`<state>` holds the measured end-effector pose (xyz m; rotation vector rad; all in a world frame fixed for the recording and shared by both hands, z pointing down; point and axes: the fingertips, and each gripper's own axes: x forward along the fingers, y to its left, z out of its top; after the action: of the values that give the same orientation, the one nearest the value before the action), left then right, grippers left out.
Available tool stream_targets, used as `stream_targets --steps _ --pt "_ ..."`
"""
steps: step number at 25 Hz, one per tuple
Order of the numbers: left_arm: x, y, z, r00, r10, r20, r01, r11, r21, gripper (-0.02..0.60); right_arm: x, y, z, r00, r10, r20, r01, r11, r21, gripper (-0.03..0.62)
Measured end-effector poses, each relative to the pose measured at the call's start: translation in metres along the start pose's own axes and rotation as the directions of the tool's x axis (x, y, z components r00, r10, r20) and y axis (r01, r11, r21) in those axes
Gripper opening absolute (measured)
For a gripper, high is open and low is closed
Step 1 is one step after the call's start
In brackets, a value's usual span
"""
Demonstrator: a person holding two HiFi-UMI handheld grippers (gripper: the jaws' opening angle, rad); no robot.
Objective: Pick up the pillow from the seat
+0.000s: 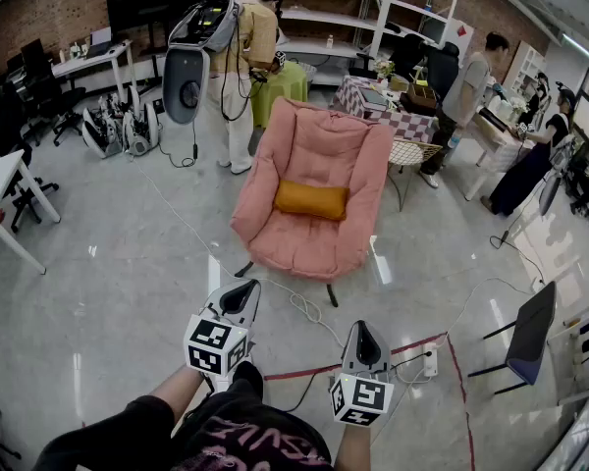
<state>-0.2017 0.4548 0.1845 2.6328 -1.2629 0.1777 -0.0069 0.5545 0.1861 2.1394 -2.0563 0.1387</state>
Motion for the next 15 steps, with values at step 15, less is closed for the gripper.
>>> stream_targets --steps 15 --pt "-0.0039 -0.0044 -0.0008 1.000 -0.006 -0.005 0.006 1.000 0.003 0.009 -0.0079 -0.0056 0.0031 1.000 -0.013 0.025 0.013 1.000 -0.026 0.020"
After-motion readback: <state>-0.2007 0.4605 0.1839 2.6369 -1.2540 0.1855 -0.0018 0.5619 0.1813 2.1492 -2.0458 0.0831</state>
